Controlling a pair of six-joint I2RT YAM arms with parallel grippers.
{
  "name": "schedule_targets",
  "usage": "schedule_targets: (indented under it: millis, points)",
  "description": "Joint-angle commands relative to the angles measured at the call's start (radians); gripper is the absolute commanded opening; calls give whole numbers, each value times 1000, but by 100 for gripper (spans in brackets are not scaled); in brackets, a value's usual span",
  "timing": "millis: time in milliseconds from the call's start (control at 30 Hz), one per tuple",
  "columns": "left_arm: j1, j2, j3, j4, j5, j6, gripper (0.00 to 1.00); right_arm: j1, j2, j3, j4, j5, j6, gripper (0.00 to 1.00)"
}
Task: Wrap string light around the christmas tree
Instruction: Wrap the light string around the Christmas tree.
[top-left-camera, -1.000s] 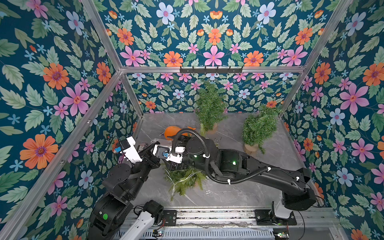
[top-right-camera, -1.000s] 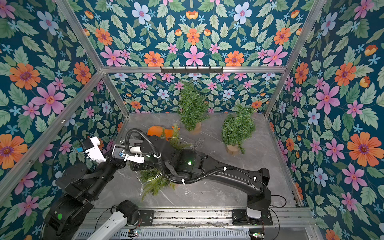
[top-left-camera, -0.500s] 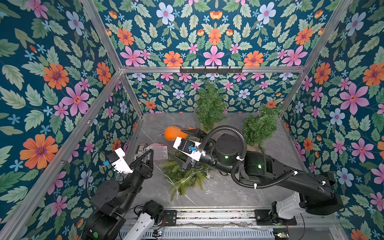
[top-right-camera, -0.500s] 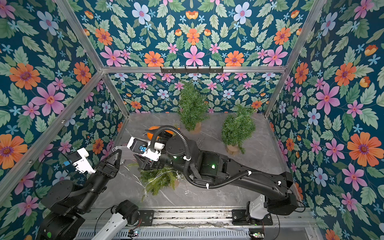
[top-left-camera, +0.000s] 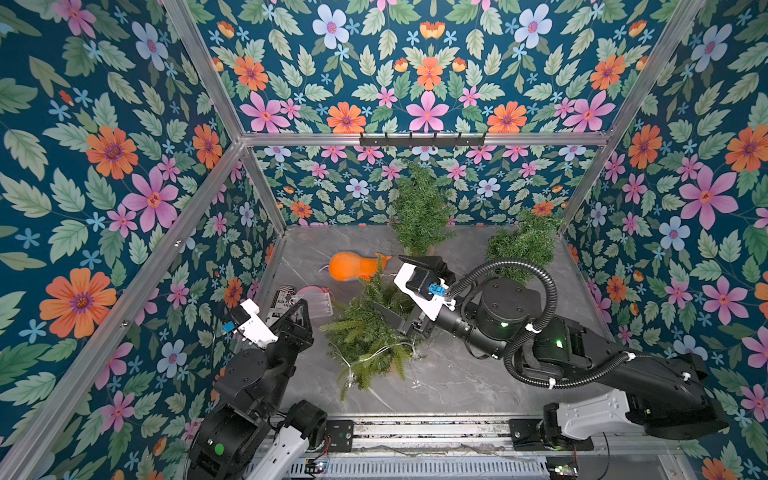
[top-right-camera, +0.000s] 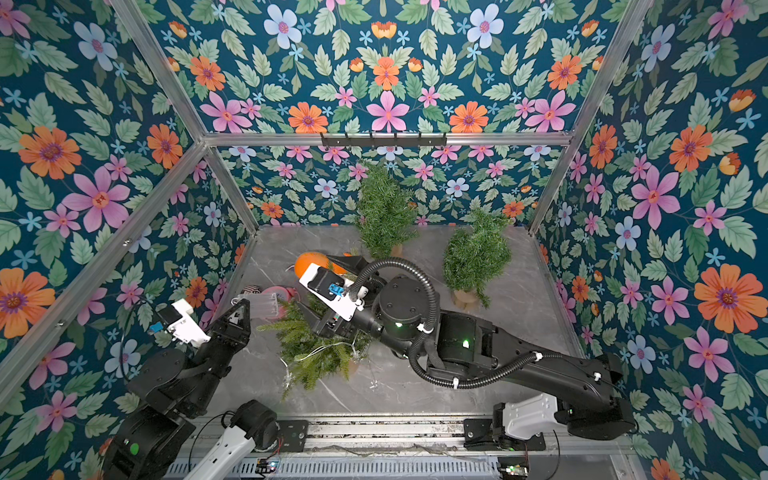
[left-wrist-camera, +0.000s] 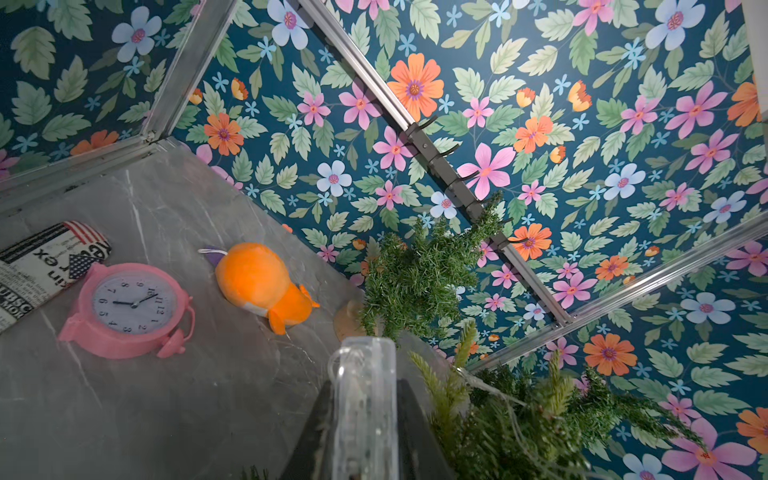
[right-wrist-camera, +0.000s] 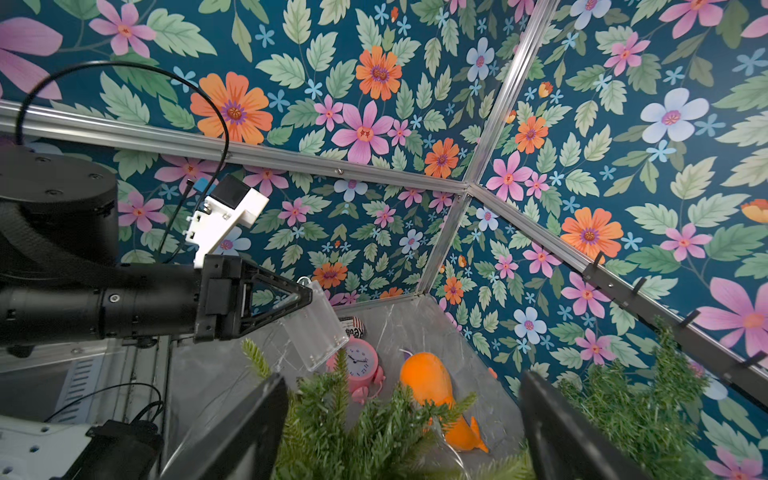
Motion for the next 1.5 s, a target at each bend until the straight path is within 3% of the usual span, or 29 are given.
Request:
schedule_targets:
  millis: [0,167,433,700,1167,1467]
  points:
    - [0,54,12,113,13,50,8,0,-32,-35,34,56,55,88]
    - [0,133,12,128,-57,84,8,-2,-79,-112,37,175,70,87]
    - [1,128,-71,186,-88,63,9,-7,-127,-178,-23,227,178,87]
    - [0,107,-126,198,-119,43,9,-6,-153,-236,-69,230,271,86]
    - [0,10,-157,112,-256,43,8,-10,-31,-186,-105,180,361,86]
    - [-1,-100,-216,184,-240,1,10,-14,-24,-180,-106,159,411,86]
